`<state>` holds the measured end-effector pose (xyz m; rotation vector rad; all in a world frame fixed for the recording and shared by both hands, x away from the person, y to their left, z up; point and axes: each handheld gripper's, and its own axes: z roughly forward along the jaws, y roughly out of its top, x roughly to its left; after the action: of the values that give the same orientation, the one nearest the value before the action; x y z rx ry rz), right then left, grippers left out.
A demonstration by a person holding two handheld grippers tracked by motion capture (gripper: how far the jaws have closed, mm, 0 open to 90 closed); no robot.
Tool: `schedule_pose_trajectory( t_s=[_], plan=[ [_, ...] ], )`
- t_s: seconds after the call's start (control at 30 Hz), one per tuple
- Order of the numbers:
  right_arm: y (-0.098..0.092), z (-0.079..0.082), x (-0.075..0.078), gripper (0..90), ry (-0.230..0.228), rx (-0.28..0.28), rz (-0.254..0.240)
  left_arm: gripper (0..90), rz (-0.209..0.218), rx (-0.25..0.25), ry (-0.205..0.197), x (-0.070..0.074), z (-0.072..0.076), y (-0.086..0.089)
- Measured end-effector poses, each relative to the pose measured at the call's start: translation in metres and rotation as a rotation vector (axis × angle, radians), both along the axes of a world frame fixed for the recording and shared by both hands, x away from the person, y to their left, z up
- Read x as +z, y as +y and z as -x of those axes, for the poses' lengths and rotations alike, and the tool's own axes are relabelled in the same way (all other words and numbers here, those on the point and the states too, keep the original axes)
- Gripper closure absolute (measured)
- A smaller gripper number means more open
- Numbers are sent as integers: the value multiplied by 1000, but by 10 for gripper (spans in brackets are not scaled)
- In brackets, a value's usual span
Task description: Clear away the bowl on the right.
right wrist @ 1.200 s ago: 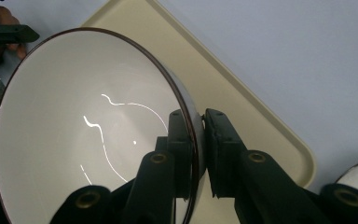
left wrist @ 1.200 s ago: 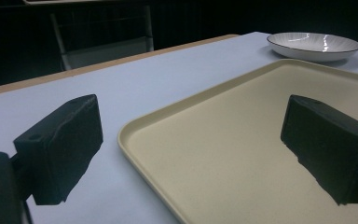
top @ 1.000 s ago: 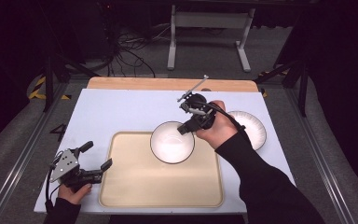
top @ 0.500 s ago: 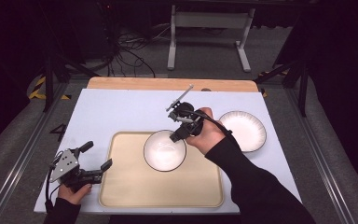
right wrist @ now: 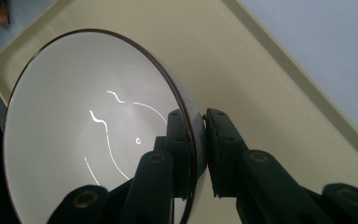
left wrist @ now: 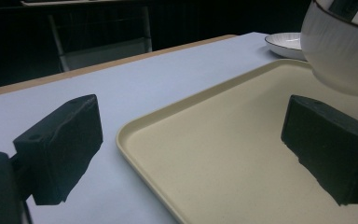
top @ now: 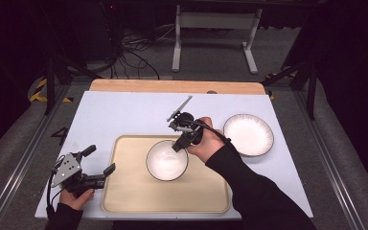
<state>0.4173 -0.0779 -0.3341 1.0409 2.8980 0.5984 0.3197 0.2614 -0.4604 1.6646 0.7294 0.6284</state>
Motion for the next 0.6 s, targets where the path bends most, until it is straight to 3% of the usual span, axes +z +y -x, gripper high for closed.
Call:
schedule_pose_trajectory(
  t_s=[0.6],
  plan=[
    [10,-1,-27,792,30,18,49,60,0,1,-1,0,0,-1]
  ],
)
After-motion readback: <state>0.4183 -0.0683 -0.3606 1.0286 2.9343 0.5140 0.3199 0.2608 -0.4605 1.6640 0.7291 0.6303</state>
